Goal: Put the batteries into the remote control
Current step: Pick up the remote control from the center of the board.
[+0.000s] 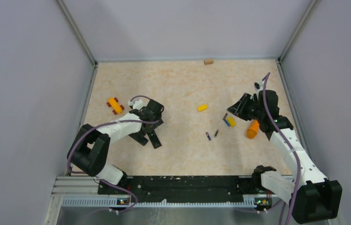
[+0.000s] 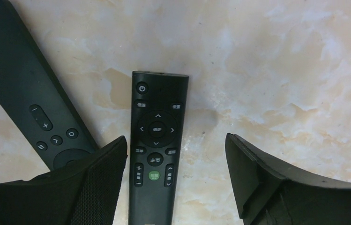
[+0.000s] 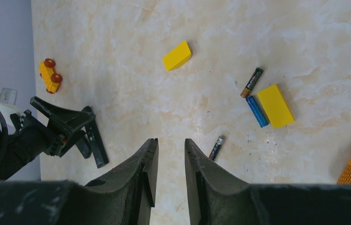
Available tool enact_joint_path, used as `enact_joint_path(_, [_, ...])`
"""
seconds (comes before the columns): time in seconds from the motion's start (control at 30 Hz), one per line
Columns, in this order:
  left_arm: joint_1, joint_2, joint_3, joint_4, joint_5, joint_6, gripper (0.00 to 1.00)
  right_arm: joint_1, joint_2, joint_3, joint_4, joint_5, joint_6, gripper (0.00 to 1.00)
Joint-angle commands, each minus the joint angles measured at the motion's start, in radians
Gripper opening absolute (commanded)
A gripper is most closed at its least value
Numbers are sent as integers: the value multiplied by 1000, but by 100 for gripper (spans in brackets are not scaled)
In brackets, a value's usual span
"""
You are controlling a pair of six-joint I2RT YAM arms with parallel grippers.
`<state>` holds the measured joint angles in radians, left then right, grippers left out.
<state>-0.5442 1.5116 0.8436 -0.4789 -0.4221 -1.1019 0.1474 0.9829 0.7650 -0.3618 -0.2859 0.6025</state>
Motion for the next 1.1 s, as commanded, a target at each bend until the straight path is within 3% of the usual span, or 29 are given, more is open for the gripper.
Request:
enact_joint_path(0.0, [-2,-5,16,-37,-44,-52,81,-5,-22,3,-7,1,-20,29])
enact_joint_path(0.2, [-2,-27,21,-26,-45,-20,83,-6,-21,2,-10,-8,-20,29])
enact_joint_path(0.53, [-1,36,0,40,21,90,64,-6,-48,-4,-32,-9,-5,28])
enact_joint_path(0.77, [-1,83,9,25,22,102,60,-5,-60,-16,-33,-10,12,28])
enact_joint_path(0.87, [-2,91,11,36,29,119,47,-5,-60,-19,-32,-12,13,27])
enact_joint_path(0.97, [-2,80,21,64,50,166,26,-6,-44,-8,-44,-19,15,26])
enact_joint_path(1.07, [1,51,45,98,93,238,16,-5,-27,2,-46,-51,17,26])
